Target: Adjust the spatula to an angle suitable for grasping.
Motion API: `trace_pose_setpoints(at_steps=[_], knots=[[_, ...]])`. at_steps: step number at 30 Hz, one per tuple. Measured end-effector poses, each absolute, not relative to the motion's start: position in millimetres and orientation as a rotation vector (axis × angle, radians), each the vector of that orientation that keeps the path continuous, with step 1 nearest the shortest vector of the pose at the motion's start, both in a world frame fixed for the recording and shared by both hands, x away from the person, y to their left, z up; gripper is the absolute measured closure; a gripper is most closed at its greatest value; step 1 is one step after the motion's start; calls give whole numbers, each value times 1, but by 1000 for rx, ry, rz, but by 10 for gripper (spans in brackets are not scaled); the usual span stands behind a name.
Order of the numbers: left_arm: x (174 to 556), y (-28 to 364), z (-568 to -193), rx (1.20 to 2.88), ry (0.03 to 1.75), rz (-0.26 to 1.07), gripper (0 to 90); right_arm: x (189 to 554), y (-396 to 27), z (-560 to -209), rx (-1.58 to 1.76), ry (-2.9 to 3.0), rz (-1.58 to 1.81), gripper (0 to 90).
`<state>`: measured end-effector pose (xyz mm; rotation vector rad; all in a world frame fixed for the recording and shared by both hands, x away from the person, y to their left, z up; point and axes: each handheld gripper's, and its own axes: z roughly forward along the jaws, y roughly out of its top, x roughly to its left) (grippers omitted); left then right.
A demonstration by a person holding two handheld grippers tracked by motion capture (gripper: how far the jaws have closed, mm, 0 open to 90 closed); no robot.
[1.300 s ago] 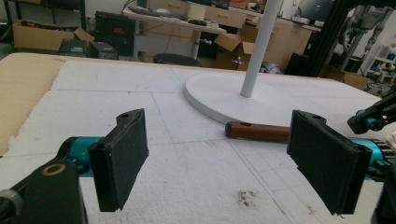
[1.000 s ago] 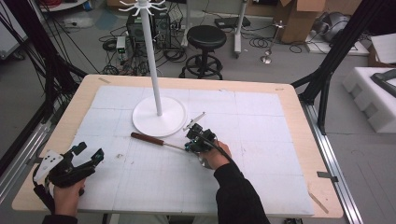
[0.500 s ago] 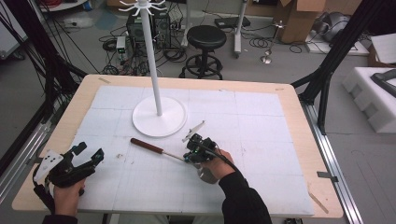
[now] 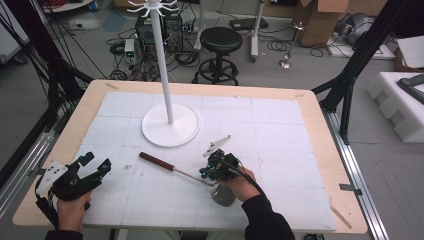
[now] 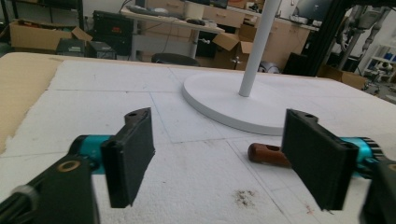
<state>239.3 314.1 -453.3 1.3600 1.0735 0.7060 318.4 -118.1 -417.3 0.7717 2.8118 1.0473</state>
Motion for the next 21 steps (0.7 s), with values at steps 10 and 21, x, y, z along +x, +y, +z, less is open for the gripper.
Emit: trace_pose_setpoints(at_steps=[10, 21], knots=[[272, 309, -441, 1636, 1137, 569, 878, 288, -198, -401, 908, 2520, 1195, 900], [332, 261, -452, 1923, 1149, 477, 885, 263, -270, -411, 1129, 2282, 1276, 900]])
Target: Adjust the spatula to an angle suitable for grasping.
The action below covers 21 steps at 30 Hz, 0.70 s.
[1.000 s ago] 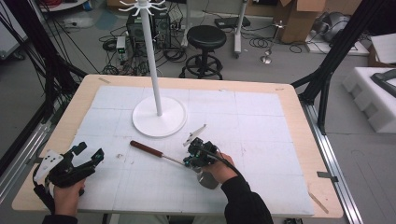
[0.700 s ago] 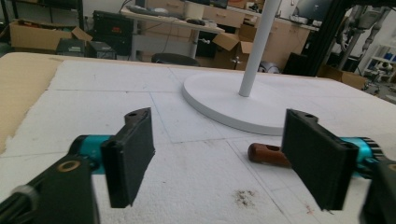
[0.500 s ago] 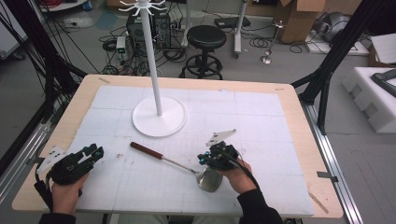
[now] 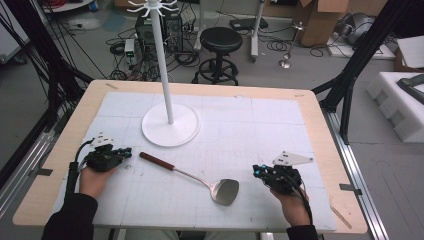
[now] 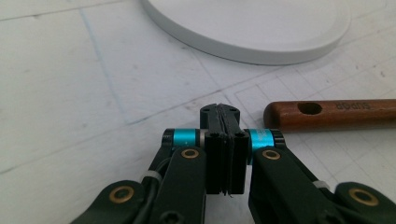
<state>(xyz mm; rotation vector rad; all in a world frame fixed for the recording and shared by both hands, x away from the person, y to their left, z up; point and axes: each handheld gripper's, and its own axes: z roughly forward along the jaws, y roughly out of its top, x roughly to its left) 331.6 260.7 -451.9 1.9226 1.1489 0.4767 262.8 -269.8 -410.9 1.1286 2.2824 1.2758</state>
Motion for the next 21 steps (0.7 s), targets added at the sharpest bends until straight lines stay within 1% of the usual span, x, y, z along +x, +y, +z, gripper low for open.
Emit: trace_pose_setpoints(at_steps=[1, 4, 7, 10, 12, 13, 16, 18, 21], knots=[[332, 259, -452, 1928, 1143, 478, 886, 260, -280, -413, 1148, 2262, 1280, 900], [334, 259, -452, 1937, 1125, 457, 885, 256, -289, -414, 1168, 2241, 1280, 900], [336, 250, -452, 2004, 1035, 442, 881, 255, -292, -414, 1174, 2227, 1284, 900], [337, 246, -451, 2017, 1021, 452, 895, 254, -291, -414, 1164, 2230, 1281, 900], [336, 245, -452, 2008, 1021, 424, 896, 253, -291, -414, 1160, 2227, 1283, 900], [333, 243, -451, 2034, 990, 405, 896, 253, -291, -414, 1161, 2226, 1285, 900], [331, 239, -450, 2047, 970, 392, 896, 254, -292, -414, 1166, 2223, 1283, 900], [327, 233, -450, 2061, 934, 359, 895, 255, -292, -415, 1170, 2218, 1284, 900], [323, 223, -450, 2070, 901, 367, 895, 254, -291, -414, 1174, 2216, 1285, 900]])
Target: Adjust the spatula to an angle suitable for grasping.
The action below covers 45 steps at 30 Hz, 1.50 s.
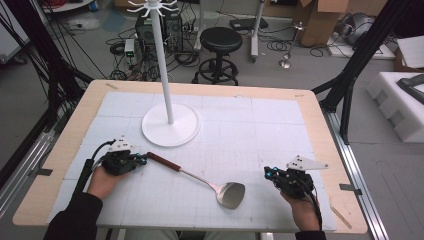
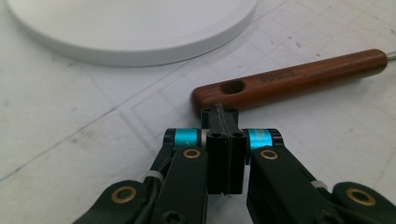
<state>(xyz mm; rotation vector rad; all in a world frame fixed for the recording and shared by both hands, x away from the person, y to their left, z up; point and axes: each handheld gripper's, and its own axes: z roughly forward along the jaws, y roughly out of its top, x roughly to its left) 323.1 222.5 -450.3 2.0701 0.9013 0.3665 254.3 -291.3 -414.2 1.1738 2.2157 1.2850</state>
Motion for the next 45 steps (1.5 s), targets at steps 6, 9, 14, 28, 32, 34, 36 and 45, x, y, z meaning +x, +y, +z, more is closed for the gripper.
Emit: trace_pose_setpoints(at_steps=[6, 9, 14, 28, 32, 34, 36, 45], knots=[[332, 237, -447, 1996, 1092, 503, 893, 252, -292, -414, 1172, 2217, 1281, 899], [341, 245, -446, 1911, 1121, 514, 893, 251, -294, -415, 1177, 2218, 1278, 899], [351, 237, -451, 2013, 984, 427, 883, 250, -298, -416, 1180, 2213, 1279, 900], [341, 212, -450, 2099, 842, 373, 896, 250, -299, -416, 1179, 2206, 1293, 899], [332, 205, -448, 2129, 811, 346, 895, 249, -301, -416, 1187, 2197, 1296, 899], [326, 202, -448, 2136, 799, 329, 895, 248, -301, -415, 1192, 2193, 1295, 899], [320, 199, -448, 2139, 794, 333, 895, 248, -302, -416, 1196, 2189, 1294, 898], [291, 233, -441, 1770, 987, 480, 627, 246, -310, -417, 1297, 2055, 1286, 462]])
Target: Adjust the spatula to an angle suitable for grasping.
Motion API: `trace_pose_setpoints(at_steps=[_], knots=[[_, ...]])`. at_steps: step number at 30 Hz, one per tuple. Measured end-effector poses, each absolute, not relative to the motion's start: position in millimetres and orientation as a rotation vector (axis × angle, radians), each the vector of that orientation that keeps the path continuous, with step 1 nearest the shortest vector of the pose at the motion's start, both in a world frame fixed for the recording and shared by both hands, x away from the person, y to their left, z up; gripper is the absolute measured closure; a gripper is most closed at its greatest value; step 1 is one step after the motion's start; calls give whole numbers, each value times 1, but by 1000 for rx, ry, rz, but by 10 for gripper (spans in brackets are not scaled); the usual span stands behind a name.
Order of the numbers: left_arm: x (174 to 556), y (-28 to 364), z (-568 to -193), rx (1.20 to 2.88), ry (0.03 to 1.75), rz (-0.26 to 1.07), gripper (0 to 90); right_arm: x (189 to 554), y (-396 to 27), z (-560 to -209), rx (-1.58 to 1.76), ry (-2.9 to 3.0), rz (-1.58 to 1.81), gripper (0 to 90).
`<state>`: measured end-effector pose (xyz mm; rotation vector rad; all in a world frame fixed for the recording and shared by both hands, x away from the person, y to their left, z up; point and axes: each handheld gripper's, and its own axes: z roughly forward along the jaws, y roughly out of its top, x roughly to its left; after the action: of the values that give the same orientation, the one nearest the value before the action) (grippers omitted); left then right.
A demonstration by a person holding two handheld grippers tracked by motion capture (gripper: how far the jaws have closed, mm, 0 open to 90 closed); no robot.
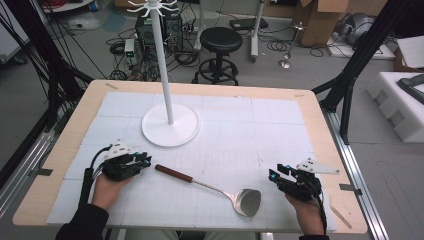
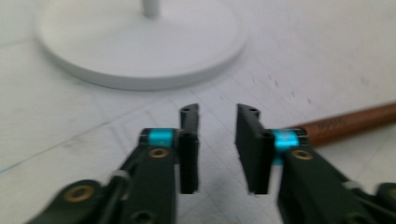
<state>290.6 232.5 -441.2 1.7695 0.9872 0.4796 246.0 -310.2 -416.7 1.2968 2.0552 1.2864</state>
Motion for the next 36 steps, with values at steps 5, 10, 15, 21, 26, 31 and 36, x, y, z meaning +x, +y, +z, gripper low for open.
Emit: trace_pose_setpoints(at_steps=[5, 10, 15, 21, 26, 31, 36], knots=[[265, 254, -427, 1559, 959, 514, 434, 244, -316, -416, 1333, 1940, 1268, 254], [245, 272, -429, 1378, 964, 572, 174, 239, -318, -415, 1282, 1898, 1277, 186], [235, 281, -431, 1362, 966, 594, 176, 234, -318, -416, 1253, 1849, 1362, 181], [229, 285, -437, 1360, 978, 592, 175, 231, -314, -424, 1261, 1848, 1368, 176], [230, 288, -436, 1360, 967, 606, 178, 230, -309, -420, 1256, 1841, 1383, 177], [230, 292, -438, 1355, 978, 598, 184, 234, -301, -420, 1244, 1872, 1377, 177], [230, 292, -440, 1364, 988, 586, 186, 236, -292, -420, 1227, 1922, 1384, 179]])
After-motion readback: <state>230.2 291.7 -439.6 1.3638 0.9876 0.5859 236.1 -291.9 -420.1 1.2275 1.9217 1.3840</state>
